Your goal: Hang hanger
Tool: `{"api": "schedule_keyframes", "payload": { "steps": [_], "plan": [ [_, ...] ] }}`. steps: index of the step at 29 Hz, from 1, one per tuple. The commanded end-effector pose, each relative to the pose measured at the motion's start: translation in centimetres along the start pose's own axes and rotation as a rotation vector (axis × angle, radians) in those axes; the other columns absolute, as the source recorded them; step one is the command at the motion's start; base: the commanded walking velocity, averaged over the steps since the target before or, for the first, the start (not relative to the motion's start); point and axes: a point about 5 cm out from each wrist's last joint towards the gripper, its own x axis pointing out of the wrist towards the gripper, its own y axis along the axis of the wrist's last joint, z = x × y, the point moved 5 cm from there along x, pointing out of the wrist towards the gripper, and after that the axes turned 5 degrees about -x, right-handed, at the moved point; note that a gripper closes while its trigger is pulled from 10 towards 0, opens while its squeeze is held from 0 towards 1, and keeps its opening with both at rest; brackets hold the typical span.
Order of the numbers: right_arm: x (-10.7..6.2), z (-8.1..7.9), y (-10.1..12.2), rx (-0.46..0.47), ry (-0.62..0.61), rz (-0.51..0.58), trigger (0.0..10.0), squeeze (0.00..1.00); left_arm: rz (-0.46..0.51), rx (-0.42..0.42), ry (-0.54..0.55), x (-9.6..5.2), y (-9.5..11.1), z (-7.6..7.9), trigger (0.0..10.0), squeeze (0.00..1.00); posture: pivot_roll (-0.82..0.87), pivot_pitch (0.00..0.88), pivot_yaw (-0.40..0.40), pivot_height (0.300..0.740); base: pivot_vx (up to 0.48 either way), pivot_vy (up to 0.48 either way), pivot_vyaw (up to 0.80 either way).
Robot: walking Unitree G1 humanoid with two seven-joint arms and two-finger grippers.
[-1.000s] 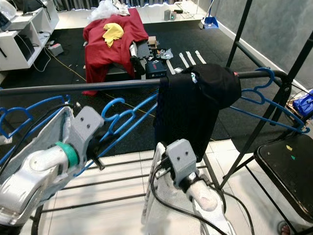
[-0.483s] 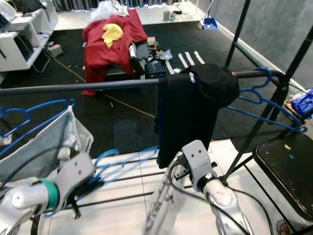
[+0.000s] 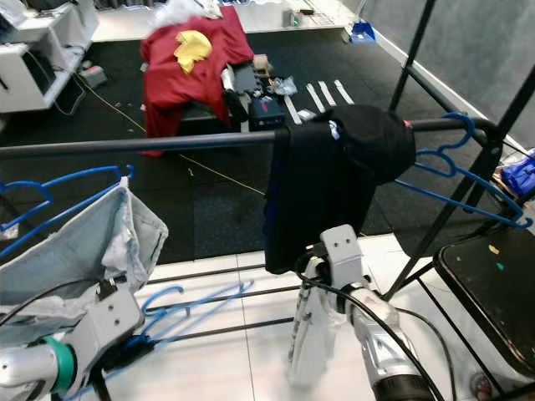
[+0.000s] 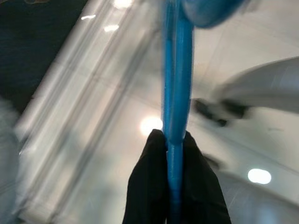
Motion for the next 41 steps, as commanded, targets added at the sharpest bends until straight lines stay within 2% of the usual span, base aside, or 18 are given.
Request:
{"api": "schedule_keyframes", "payload": {
  "steps": [1,2,3,4,5,6,11,18,25,28,33,38,41],
  "plan": [
    [0.4,-0.6,0.1,0.006,0.023,0.0,10.0,0.0,-0.03,-0.016,-0.045,-0.1,-0.7,1.0,10.0,0.0,-0.14,0.194,0.091,0.74,0.0,0.0,0.0],
    [0.4,-0.6,0.1,0.006,0.023,0.0,10.0,0.0,-0.03,-0.016,-0.045,-0.1,-0.7,1.0,10.0,0.0,-0.14,0.194,0.091,0.74,0.0,0.0,0.0],
    [1.4,-1.5,1.0,0.01,0.059,0.017,10.0,0.0,-0.017,-0.077,-0.04,0.3,-0.3,1.4,10.0,0.0,-0.14,0.203,0.088,0.74,0.0,0.0,0.0],
    [1.4,-1.5,1.0,0.01,0.059,0.017,10.0,0.0,-0.017,-0.077,-0.04,0.3,-0.3,1.4,10.0,0.0,-0.14,0.203,0.088,0.74,0.0,0.0,0.0],
    [2.1,-2.4,2.2,0.019,0.091,0.043,10.0,0.0,0.003,-0.153,-0.023,0.9,0.4,1.3,10.0,0.0,-0.14,0.207,0.083,0.74,0.0,0.0,0.0],
    [2.3,-2.8,2.9,0.025,0.103,0.06,10.0,0.0,0.007,-0.179,-0.006,1.3,0.5,1.1,10.0,0.0,-0.14,0.207,0.083,0.74,0.0,0.0,0.0],
    [2.9,-3.7,4.6,0.042,0.141,0.1,10.0,0.0,0.003,-0.261,0.026,1.8,0.7,0.8,10.0,0.0,-0.14,0.207,0.08,0.74,0.0,0.0,0.0],
    [3.0,-4.4,5.7,0.038,0.178,0.127,10.0,0.0,-0.001,-0.285,0.018,2.0,0.7,1.5,10.0,0.0,-0.14,0.21,0.069,0.74,0.0,0.0,0.0],
    [2.3,-4.8,4.2,0.018,0.201,0.098,10.0,0.0,-0.021,-0.328,0.089,2.2,0.5,0.7,10.0,0.0,-0.15,0.21,0.065,0.74,0.0,0.0,0.0],
    [2.4,-5.0,4.1,0.023,0.201,0.094,10.0,0.0,-0.017,-0.334,0.093,2.3,0.7,0.6,10.0,0.0,-0.15,0.21,0.066,0.74,0.0,0.0,0.0],
    [2.6,-6.2,4.7,0.053,0.228,0.106,10.0,0.0,0.012,-0.368,0.149,2.7,1.6,0.0,10.0,0.0,-0.15,0.208,0.061,0.74,0.0,0.0,0.0],
    [2.9,-6.5,4.9,0.071,0.232,0.106,10.0,0.0,0.035,-0.414,0.14,2.7,2.0,0.1,10.0,0.0,-0.15,0.205,0.056,0.74,0.0,0.0,0.0],
    [3.7,-6.7,5.9,0.101,0.21,0.129,10.0,0.0,0.059,-0.465,0.095,2.7,2.6,0.6,10.0,0.0,-0.15,0.201,0.054,0.74,0.0,0.0,0.0]
  ]
}}
